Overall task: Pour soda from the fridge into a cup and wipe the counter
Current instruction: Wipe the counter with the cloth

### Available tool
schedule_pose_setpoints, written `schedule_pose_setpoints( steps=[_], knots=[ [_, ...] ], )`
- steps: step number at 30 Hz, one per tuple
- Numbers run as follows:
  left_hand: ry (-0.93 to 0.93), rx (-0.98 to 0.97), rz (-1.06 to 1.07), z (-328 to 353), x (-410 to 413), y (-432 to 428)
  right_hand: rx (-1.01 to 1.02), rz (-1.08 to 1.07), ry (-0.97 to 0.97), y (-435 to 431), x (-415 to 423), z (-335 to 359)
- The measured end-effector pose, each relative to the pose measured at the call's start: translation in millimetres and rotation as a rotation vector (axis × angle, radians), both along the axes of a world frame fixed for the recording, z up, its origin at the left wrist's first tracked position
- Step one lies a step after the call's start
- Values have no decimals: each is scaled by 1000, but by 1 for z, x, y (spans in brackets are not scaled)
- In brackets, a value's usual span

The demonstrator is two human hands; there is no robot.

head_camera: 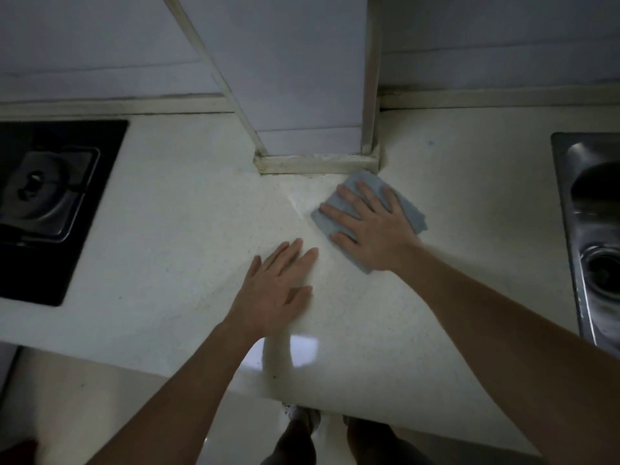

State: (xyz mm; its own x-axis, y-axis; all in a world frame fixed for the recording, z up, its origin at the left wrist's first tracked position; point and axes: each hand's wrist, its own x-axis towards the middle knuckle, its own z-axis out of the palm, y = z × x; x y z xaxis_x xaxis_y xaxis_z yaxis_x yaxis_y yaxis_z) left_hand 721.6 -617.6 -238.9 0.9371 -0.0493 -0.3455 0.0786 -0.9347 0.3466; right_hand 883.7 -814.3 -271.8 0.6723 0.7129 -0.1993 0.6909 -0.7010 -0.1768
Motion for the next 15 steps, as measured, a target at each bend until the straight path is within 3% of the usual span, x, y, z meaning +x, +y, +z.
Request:
schedule_pose_setpoints(
  steps=[3,8,12,15],
  knots=[
    [-67,-12,139,4,-11,7,-17,-141,11,33,-10,-2],
    [-138,119,232,1,-40,42,10,105,60,45,-80,1],
    [-113,122,196,1,-48,48,80,391,-10,17,-116,-3],
    [-149,86,171,7,-57,52,65,288,-1,13,-118,-2]
  ],
)
